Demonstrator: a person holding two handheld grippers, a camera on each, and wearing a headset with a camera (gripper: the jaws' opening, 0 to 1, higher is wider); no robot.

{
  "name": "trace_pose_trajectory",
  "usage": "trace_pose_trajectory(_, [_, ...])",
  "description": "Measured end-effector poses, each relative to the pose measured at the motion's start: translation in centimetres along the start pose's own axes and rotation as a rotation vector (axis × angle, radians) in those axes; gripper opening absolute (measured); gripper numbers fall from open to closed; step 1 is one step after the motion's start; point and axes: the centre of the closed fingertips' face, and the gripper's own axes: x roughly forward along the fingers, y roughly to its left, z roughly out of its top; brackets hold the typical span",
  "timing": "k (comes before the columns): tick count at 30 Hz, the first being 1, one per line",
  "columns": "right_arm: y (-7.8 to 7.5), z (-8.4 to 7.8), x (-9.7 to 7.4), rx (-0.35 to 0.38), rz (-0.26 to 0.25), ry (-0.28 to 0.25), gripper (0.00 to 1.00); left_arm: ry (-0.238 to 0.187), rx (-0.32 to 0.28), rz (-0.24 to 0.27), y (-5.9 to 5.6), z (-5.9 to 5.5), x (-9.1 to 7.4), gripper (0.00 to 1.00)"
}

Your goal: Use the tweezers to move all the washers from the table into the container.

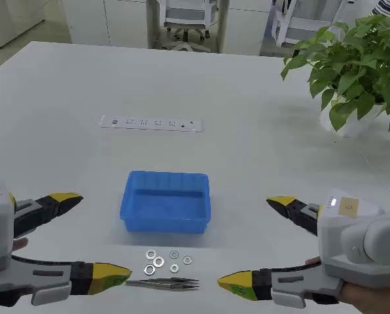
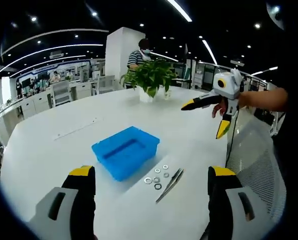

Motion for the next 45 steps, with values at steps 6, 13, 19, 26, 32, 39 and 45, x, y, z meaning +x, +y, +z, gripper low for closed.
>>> trace_pose_trajectory(6, [-0.11,0.02,-0.06,0.005,-0.004,-0.006,0.99,-0.01,-0.006,-0.002,-0.03,0.17,0.07,0.99])
trace_pose_trajectory(13, [-0.31,-0.02,-0.1,0.015,-0.006,-0.012,0.99,-0.017,-0.002,0.0,0.12,0.28,-0.04,0.99])
trace_pose_trajectory(19, [-0.37,0.24,-0.16,0.013,-0.008,-0.019,0.99,-0.01,0.005,-0.001,0.08,0.11,-0.07,0.99])
trace_pose_trajectory(26, [-0.39,0.35,-0.14,0.01,-0.007,-0.021,0.99,-0.016,0.007,0.0,0.12,0.2,-0.11,0.99])
trace_pose_trajectory(32, [-0.49,0.62,-0.27,0.016,-0.007,-0.03,0.99,-0.022,0.005,0.006,0.26,0.22,-0.15,0.99])
trace_pose_trajectory(39, [-0.66,0.8,-0.37,0.019,-0.009,-0.04,0.99,-0.031,-0.003,0.005,0.28,0.28,-0.22,0.98])
trace_pose_trajectory(45, [-0.55,0.91,-0.33,0.018,-0.005,-0.044,0.99,-0.035,-0.006,0.009,0.4,0.31,-0.35,0.98])
